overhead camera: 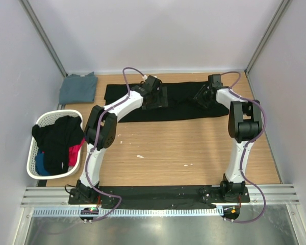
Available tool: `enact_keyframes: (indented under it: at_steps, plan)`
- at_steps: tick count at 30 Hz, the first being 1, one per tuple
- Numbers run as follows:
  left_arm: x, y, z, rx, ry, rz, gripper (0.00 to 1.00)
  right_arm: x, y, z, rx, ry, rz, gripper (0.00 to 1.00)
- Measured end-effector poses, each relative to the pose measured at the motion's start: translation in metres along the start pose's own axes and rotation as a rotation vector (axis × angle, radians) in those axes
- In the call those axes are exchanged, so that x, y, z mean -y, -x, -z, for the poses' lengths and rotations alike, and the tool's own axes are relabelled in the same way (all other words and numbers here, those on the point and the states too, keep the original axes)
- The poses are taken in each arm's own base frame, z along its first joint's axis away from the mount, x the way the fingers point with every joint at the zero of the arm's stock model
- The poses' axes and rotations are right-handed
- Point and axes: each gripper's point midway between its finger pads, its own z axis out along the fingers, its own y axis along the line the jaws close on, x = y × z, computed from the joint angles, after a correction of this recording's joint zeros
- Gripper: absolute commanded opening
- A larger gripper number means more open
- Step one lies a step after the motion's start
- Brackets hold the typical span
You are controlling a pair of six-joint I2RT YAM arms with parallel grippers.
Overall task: Fold and stack the t-shirts
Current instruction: Fold the tshirt
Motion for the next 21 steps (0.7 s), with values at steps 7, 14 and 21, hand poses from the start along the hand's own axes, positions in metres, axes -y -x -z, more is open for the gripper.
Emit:
enact_keyframes:
  at_steps: [7,14,21]
  plan:
    - [-0.01,-0.009,-0.003,-0.022,0.02,-0.001,0.96,-0.017,0.018,-0.019,0.036,0.043,-0.014,0.44]
    - [-0.013,-0.013,-0.003,-0.031,0.026,-0.01,0.96,-0.063,0.028,-0.047,0.068,0.127,0.032,0.44]
    - [-0.017,-0.016,-0.005,-0.038,0.038,-0.01,0.95,-0.111,0.004,-0.066,0.053,0.19,0.114,0.45]
